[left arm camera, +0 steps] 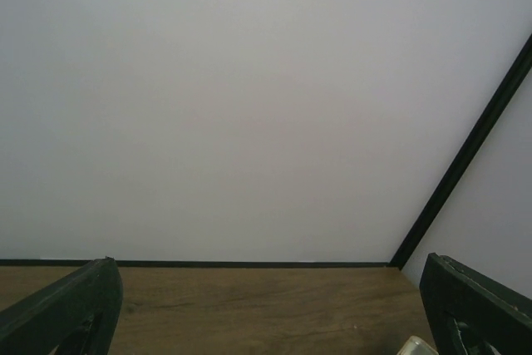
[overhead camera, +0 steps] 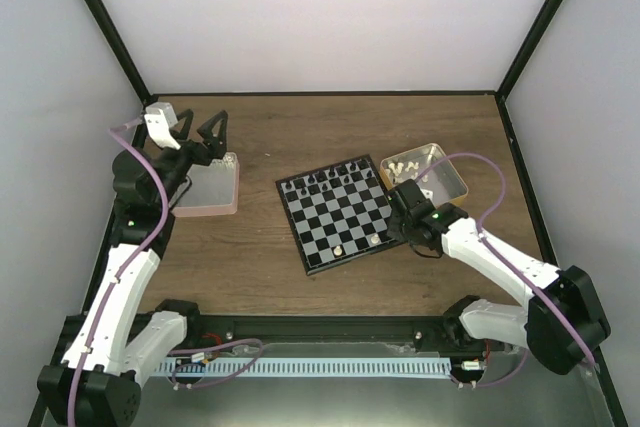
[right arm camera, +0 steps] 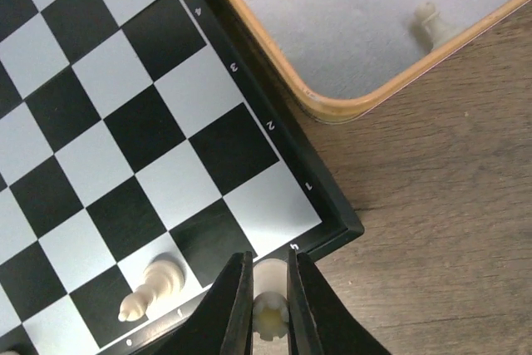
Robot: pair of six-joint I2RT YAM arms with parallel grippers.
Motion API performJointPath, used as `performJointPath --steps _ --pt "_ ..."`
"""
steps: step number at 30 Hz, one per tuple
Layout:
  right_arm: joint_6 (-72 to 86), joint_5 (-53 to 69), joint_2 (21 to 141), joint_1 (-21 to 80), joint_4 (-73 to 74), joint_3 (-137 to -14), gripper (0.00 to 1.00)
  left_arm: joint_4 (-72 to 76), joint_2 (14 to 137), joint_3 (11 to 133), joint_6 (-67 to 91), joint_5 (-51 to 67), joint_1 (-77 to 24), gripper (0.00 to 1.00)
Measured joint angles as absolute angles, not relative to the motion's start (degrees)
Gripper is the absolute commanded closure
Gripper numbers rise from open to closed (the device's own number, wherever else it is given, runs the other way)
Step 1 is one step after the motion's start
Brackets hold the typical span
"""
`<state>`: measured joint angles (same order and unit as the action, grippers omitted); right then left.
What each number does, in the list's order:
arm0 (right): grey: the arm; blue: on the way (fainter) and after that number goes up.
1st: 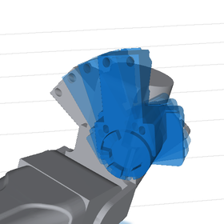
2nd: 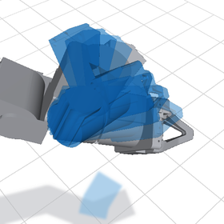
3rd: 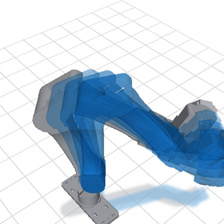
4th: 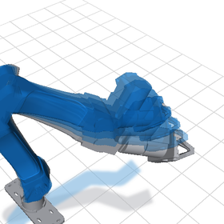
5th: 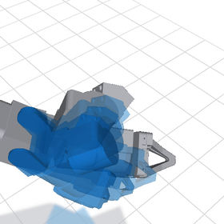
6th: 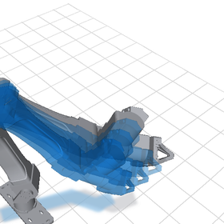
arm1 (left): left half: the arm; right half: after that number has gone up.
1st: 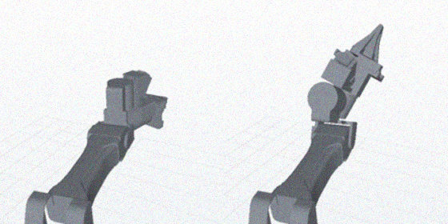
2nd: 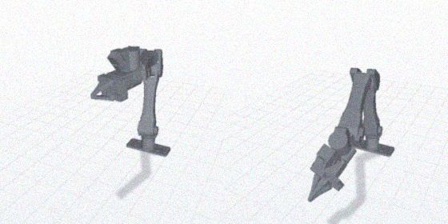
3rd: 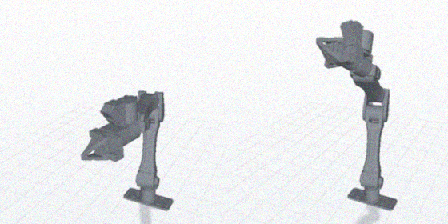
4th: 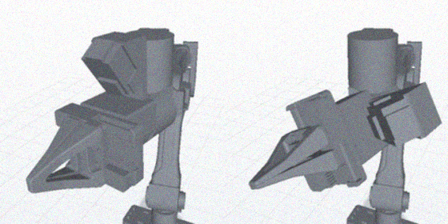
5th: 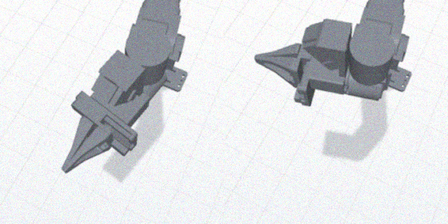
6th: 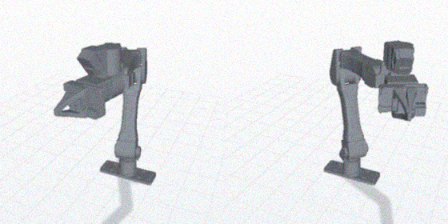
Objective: Set up the chess pieces on the board
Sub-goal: Place the chess piece on the chessboard.
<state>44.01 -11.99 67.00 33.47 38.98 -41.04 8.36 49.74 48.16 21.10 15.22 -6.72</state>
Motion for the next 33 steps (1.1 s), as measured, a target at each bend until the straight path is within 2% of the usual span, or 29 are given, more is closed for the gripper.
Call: performJointPath --steps 33 --pt "44.3 -14.8 75.0 33.5 28.9 -38.1 0.91 9.2 48.7 47.0 20.9 14.4 -6.7 0.0"
